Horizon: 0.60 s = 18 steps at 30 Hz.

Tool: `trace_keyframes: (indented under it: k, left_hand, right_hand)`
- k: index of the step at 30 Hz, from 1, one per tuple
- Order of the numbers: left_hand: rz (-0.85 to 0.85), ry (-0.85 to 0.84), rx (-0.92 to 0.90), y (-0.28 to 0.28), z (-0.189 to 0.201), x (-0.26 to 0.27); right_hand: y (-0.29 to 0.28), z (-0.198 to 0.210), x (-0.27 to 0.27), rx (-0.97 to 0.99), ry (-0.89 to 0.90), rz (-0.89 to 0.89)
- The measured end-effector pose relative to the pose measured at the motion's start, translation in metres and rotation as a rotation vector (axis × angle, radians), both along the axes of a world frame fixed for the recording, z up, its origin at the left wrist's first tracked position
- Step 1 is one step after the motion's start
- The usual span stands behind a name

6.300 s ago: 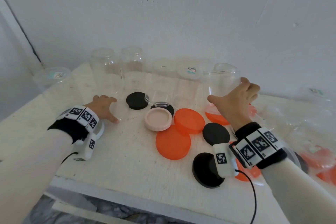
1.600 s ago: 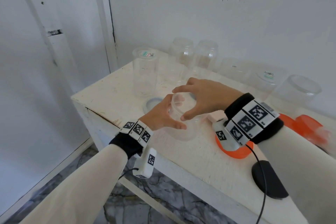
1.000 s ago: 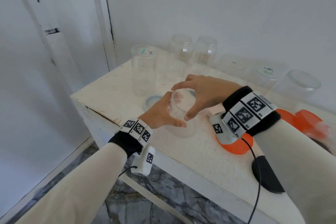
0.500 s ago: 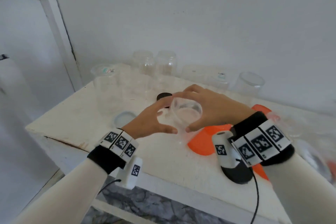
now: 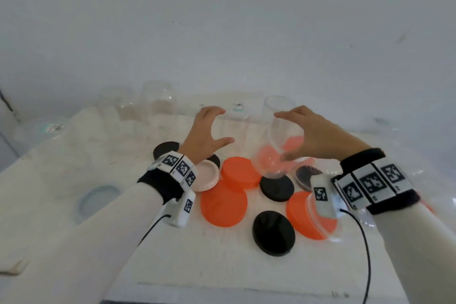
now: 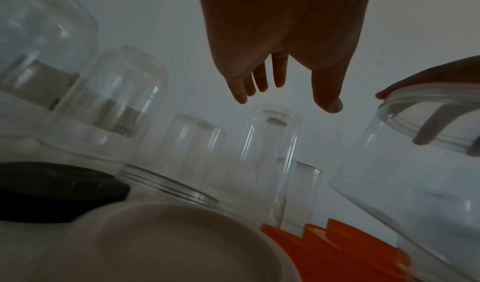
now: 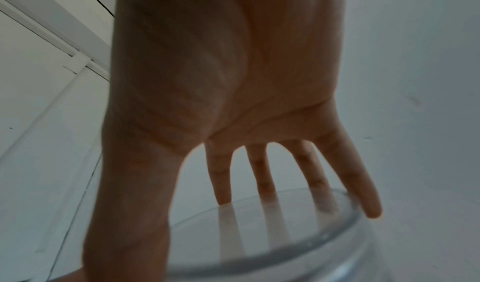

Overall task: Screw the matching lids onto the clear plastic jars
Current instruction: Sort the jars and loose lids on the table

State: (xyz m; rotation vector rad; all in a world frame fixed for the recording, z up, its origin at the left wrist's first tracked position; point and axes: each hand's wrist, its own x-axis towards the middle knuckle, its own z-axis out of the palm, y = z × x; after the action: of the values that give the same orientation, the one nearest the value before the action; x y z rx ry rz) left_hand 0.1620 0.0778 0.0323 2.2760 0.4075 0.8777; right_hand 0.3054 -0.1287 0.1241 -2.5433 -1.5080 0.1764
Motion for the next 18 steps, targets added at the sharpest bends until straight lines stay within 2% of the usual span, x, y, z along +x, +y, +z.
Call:
trace_keyframes:
  k: [6,12,18]
  left_hand:
    - [0.058,0.142,-0.096,0.012,-0.009,0.051]
    - [0.107,0.113,-0.195,0.023,-0.01,0.072]
    - [0.134,0.123,-0.202,0.033,-0.01,0.066]
  right_hand:
    - [0.013,0.0,0.038,-0.008,0.024,-0.017]
    - [0.036,-0.002,0.064,0.023,0.084,0.04]
    - [0.062,-0.005,0.077,-0.019,0.088,0.102]
